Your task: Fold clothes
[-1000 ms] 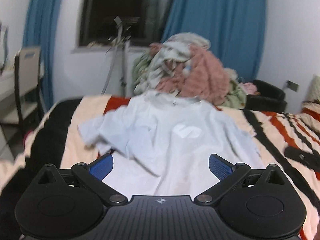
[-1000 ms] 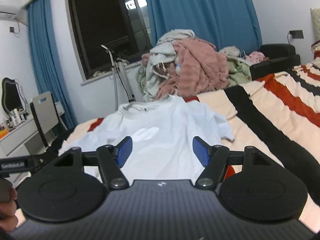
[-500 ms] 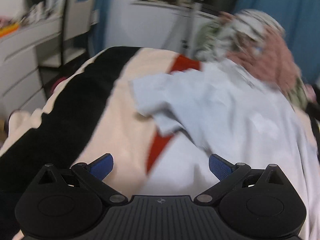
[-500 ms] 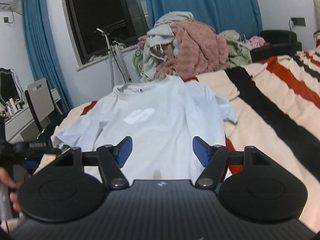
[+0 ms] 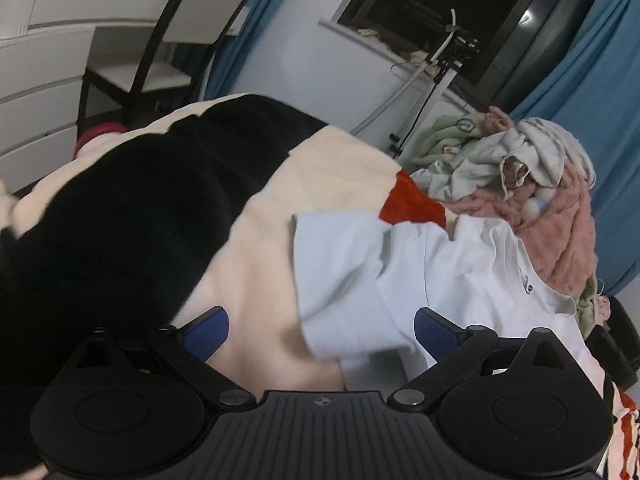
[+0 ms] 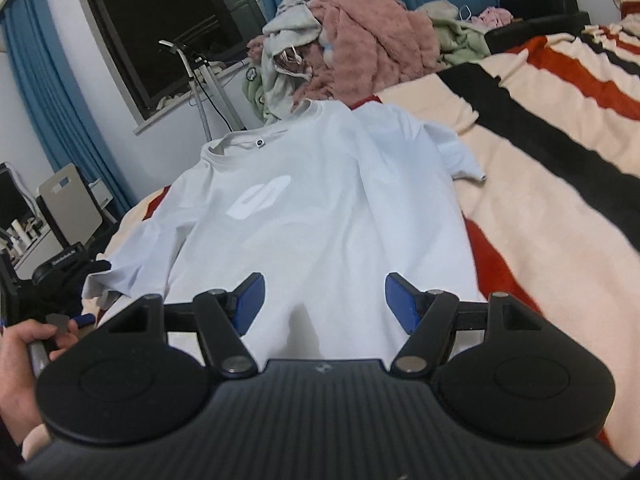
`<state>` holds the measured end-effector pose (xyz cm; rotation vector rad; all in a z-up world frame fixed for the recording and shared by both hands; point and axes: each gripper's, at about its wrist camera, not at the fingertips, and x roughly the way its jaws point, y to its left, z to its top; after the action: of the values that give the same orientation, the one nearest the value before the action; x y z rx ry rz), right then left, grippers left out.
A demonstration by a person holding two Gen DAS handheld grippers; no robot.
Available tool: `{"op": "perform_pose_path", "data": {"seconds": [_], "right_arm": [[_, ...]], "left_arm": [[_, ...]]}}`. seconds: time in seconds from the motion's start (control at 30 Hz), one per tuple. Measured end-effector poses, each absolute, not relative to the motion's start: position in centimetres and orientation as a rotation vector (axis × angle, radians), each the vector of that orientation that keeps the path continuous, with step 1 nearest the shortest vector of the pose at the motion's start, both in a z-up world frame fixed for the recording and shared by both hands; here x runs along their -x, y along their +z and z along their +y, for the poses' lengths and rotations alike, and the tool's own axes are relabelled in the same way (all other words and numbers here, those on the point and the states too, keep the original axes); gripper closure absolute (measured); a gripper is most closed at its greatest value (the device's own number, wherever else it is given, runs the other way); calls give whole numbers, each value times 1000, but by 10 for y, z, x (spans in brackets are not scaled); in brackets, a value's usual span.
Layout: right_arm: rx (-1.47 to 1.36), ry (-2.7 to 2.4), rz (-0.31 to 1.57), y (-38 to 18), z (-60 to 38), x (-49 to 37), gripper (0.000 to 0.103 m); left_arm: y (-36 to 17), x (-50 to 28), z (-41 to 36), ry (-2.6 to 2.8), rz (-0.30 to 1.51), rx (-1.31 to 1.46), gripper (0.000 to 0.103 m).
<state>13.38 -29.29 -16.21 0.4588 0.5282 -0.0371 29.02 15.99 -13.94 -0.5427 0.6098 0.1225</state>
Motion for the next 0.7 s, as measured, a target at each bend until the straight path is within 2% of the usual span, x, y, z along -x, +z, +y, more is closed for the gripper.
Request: {"op": "perform_pose_path", "data": {"seconds": [0.1, 0.17, 0.23, 0.33, 0.4, 0.5, 0.7], "right_arm": [[-465, -37, 538, -168, -293, -140, 34], [-469, -37, 545, -173, -293, -144, 34], [-473, -39, 553, -176, -295, -146, 34], [-479, -42, 565, -180, -297, -149, 34], [-468, -46, 562, -179, -296, -149, 34], [-446, -48, 563, -178, -292, -148, 34], [-371, -50, 540, -172, -281, -152, 34]], "left_arm": [[-142, -302, 166, 135, 579, 593, 7], [-142, -312, 173, 141, 562, 625, 14], [-139, -323, 179, 161, 550, 640, 33], [-136, -341, 182, 158, 579, 601, 54], [-131, -353, 178, 132, 619, 505, 63], [-113, -368, 163, 49, 674, 201, 101], [-62, -399, 168, 8, 613, 57, 101]]}}
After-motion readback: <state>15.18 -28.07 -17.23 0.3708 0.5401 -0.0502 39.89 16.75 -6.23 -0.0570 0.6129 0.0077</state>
